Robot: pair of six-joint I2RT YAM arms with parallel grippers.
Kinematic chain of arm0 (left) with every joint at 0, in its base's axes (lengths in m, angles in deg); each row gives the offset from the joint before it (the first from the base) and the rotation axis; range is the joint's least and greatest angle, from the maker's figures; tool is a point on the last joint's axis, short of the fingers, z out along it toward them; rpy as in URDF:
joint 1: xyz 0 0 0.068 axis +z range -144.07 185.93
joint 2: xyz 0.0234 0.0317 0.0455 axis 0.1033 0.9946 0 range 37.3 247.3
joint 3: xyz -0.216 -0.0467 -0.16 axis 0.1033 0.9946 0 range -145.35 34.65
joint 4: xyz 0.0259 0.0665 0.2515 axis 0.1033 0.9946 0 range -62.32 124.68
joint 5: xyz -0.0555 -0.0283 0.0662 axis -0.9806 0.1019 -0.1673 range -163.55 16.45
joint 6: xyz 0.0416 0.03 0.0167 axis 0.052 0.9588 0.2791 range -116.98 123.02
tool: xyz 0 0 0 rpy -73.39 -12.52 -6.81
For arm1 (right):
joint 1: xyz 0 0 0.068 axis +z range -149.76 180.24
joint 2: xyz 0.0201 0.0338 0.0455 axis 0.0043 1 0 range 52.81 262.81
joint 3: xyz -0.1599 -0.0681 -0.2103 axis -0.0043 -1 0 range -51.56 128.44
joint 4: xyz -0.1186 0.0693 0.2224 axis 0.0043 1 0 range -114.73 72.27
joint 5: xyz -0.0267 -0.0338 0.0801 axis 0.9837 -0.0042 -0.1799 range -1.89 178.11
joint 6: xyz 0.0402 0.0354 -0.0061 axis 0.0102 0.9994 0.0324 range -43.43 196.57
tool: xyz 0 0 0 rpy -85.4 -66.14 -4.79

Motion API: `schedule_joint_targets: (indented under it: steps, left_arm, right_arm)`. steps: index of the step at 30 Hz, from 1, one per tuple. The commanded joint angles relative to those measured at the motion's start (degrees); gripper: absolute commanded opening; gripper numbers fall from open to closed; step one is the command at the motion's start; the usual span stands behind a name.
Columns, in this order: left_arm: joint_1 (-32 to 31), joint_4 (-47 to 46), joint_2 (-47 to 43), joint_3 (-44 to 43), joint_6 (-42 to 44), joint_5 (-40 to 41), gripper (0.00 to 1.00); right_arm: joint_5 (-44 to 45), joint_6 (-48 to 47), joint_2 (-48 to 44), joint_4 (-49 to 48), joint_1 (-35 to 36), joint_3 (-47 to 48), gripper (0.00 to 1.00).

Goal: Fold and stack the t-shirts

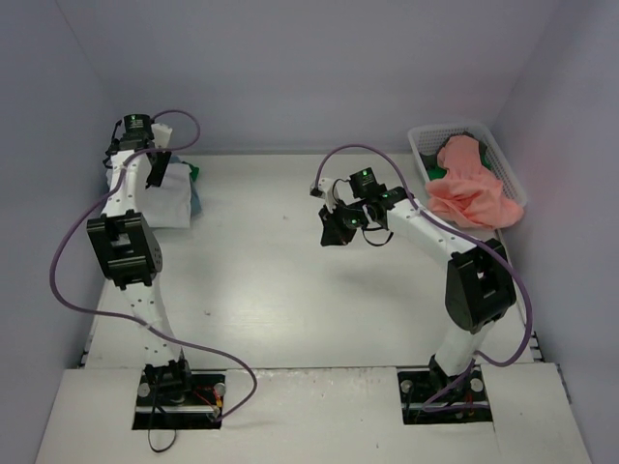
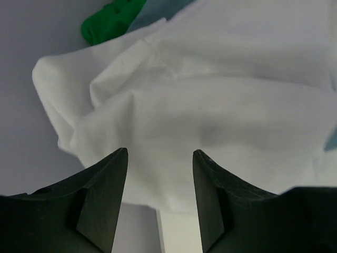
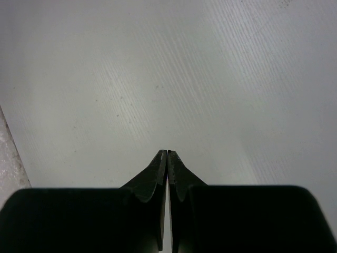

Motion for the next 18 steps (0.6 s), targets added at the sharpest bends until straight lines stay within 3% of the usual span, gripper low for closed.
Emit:
schedule_joint_targets:
  steps: [1, 7, 10, 18]
  left_arm:
    - [2.15, -4.43, 2.00, -7.39, 1.99, 2.79, 0.47]
    - [4.43, -3.92, 14.39, -20.02, 4.89, 6.91, 0.47]
    - [5.58, -4.18, 18.79, -22.16, 5.07, 8.15, 0.47]
    - [6.37, -5.40, 23.20, -16.56, 3.31, 5.61, 0.47]
  right_arm:
    - [-2.10, -0.26, -1.92, -0.18, -0.44, 0.09, 0.00]
    - [-2.10, -0.35, -1.66, 0.00, -0.61, 0.09, 0.00]
    - [-2.01, -0.44, -1.31, -0.09, -0.88, -0.09, 0.00]
    - [-2.19, -0.52, -0.43, 0.09, -0.79, 0.09, 0.00]
